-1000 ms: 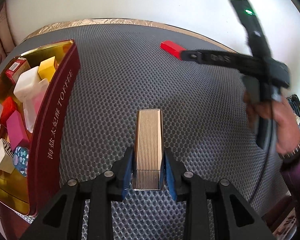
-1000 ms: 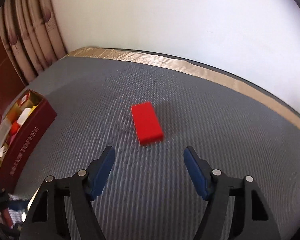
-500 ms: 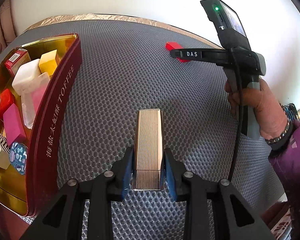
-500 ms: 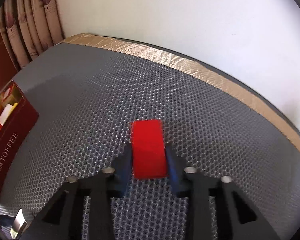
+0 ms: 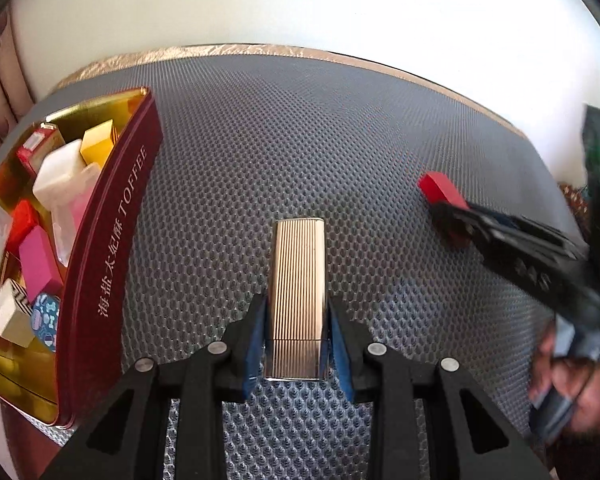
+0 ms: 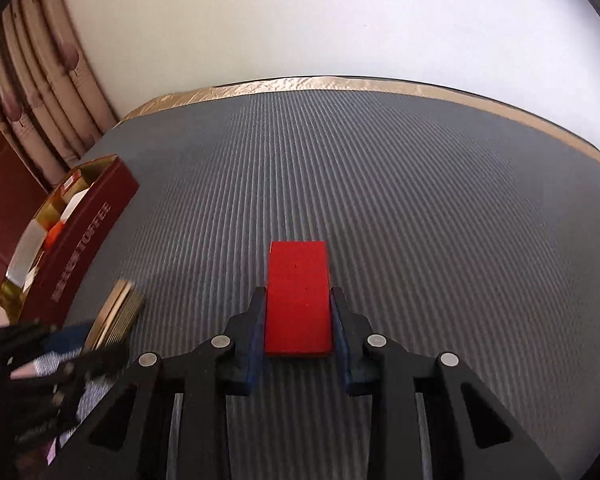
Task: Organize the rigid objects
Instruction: 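Carry the gold lighter toward the tin with left while right carries red block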
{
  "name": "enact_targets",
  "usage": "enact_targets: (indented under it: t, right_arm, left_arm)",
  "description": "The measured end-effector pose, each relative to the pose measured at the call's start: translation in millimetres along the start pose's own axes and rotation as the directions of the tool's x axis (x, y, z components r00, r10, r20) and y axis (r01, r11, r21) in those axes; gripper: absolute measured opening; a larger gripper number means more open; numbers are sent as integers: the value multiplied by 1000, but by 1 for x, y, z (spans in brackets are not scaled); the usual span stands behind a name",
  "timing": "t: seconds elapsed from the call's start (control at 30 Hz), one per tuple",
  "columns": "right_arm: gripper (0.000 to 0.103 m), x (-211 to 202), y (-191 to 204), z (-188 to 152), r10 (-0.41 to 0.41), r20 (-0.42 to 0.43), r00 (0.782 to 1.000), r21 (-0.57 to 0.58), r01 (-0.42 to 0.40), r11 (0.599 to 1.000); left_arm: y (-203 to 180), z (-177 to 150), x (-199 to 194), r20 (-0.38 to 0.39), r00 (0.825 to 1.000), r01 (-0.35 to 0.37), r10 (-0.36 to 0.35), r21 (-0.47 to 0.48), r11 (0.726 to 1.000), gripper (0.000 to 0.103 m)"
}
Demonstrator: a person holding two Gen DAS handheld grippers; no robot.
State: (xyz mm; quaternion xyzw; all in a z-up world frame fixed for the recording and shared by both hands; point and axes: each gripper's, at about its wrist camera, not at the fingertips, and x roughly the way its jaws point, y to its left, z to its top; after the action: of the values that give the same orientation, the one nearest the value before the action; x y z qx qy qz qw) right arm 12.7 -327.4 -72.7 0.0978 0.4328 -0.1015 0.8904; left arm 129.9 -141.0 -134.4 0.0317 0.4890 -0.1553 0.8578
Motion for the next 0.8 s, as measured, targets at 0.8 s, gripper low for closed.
enact_targets:
  t: [0.8]
  right_arm:
    - [27, 2, 11, -8, -59, 31, 998, -41, 60, 997]
  left_arm:
    - [-35, -20, -107, 241, 967, -98, 78, 72, 993, 30]
